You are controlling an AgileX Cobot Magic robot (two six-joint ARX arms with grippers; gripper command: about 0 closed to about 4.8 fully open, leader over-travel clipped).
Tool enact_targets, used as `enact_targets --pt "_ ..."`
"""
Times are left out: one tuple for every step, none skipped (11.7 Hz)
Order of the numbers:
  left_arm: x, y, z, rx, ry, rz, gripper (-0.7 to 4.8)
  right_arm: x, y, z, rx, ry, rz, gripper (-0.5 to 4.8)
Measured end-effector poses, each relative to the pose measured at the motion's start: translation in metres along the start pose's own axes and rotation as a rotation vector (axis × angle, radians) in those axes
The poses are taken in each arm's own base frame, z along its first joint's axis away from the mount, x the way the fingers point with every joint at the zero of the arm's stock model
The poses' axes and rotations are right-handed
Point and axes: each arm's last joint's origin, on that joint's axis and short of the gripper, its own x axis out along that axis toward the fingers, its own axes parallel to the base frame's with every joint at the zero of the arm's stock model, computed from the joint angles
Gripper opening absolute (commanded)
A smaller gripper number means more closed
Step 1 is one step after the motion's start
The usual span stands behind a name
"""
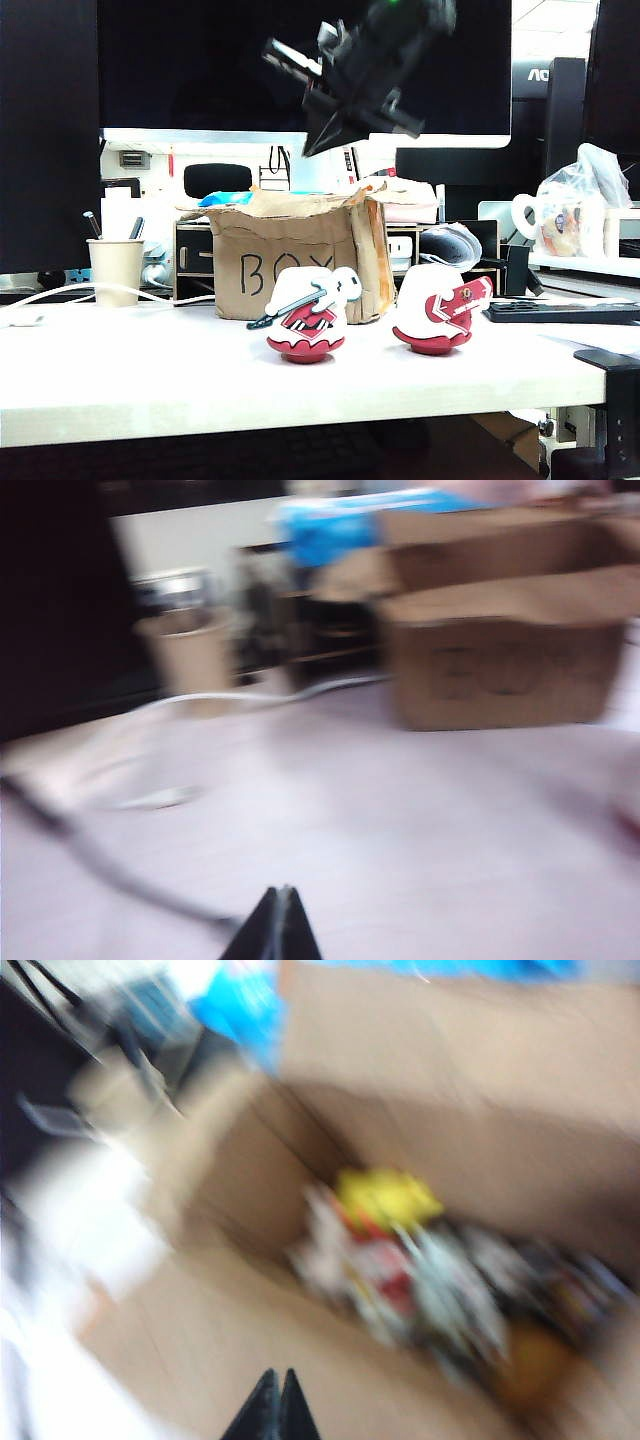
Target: Put the doll that is least similar in size compared to the others into the paper box.
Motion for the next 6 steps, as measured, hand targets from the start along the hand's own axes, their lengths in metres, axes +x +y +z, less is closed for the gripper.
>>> enact_targets --pt "-0.001 0.011 -0.001 -0.006 0.007 0.109 -0.05 -0.019 0.005 -0.002 -0.054 0.039 -0.071 -0.05" --pt "-0.001 0.015 -0.001 -0.009 0.010 0.154 -0.05 -0.035 0.010 0.000 -0.108 0.035 -0.117 -0.05" --pt "-0.002 0.019 -0.001 -0.011 0.013 0.195 -0.05 -0.050 0.022 -0.001 -0.177 0.027 -0.142 -0.05" --pt "-0.003 0.021 -0.002 -0.013 0.015 0.219 -0.05 -0.064 0.036 -0.007 -0.246 0.026 -0.162 -0.05" --pt "-0.003 0.021 -0.002 -0.013 0.016 0.221 -0.05 -0.076 0.047 -0.014 -0.292 0.010 -0.166 -0.05" --pt "-0.003 0.021 -0.002 -0.012 0.015 0.221 -0.05 -0.089 0.057 -0.025 -0.336 -0.012 -0.151 -0.05"
